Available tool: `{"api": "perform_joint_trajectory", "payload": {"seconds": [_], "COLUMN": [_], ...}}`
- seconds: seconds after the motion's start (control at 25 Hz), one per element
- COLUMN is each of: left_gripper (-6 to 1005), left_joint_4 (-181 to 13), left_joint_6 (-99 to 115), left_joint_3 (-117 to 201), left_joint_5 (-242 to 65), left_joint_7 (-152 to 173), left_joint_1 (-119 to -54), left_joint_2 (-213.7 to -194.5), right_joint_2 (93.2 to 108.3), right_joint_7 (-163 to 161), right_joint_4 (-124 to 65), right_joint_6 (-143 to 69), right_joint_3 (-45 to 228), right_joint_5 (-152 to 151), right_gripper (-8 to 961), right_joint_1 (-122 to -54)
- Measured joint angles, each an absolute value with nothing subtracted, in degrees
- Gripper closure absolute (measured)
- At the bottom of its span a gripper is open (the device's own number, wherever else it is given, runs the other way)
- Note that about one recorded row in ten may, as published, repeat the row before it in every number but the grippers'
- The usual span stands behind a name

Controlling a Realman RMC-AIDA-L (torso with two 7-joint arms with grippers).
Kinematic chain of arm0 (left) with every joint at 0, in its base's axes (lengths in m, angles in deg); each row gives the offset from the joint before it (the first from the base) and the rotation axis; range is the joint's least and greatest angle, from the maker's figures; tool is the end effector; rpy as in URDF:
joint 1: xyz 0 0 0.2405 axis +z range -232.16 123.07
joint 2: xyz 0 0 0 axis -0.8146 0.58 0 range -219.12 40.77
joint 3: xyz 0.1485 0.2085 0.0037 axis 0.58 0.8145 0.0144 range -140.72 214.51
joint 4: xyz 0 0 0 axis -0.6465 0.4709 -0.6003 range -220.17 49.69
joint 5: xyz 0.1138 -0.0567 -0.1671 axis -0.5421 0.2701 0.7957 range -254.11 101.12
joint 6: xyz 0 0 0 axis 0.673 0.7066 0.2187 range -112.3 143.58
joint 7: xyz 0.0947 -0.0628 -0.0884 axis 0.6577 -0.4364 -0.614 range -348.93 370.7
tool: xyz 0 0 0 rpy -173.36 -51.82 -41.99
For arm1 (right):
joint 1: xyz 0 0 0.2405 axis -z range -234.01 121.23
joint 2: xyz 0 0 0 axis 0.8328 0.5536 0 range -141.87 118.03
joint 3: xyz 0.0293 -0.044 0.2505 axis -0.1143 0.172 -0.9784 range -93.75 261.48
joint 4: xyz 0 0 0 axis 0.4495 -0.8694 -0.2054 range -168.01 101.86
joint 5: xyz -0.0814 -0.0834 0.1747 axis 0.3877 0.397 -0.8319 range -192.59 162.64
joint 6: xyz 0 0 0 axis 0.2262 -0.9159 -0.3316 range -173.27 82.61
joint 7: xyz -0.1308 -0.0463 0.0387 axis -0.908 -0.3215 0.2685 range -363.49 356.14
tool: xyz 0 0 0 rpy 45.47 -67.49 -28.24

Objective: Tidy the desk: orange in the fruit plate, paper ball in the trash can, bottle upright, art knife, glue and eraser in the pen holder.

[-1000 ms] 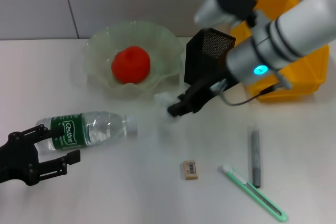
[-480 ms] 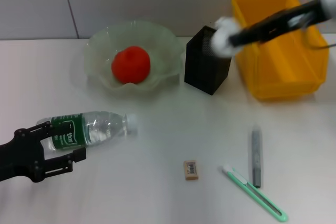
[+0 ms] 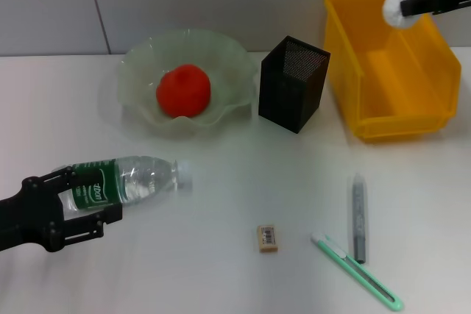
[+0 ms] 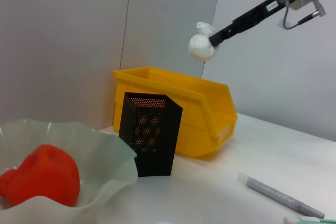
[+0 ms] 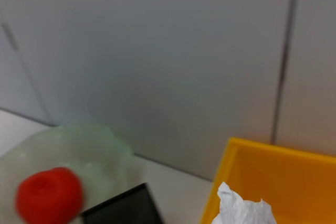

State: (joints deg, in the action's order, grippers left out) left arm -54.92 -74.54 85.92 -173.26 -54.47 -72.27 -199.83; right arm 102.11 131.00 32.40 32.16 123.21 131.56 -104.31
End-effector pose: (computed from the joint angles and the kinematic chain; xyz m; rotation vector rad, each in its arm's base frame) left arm -0.3313 0.2765 0.0383 -2.5789 -0.5733 -0.7281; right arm 0.1811 0.4516 0.1278 -2.2249 0.9665 0.1751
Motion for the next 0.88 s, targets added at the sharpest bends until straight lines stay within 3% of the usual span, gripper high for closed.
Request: {"api": "perform_joint_trajectory", "payload": {"seconds": [0.56, 0.76, 0.88], "left_gripper": [301, 304, 306], "left_joint_4": [-54.92, -54.92, -54.92], "left_joint_6": [-74.64, -74.64, -74.67], "left_joint_3": [85.63, 85.55, 85.53], "left_joint_5": [-173.26, -173.26, -173.26], "left_joint_7": [-55.29, -55.29, -55.30], "left_joint_1": [-72.48, -72.61, -72.66], "left_joint_2": [-199.69, -199.66, -199.66], "right_joint_2": [102.31, 102.56, 102.57], "right_joint_7": [130.84, 130.32, 126.31], "right_joint_4": [30.53, 30.52, 30.90], "right_joint_6": [25.27, 23.62, 23.05], "right_joint_3": [124.07, 123.59, 123.39], "right_joint_5": [133.07, 130.91, 121.36], "right_gripper": [460, 277, 246], "right_joint_1": [-104.19, -103.64, -101.49]}}
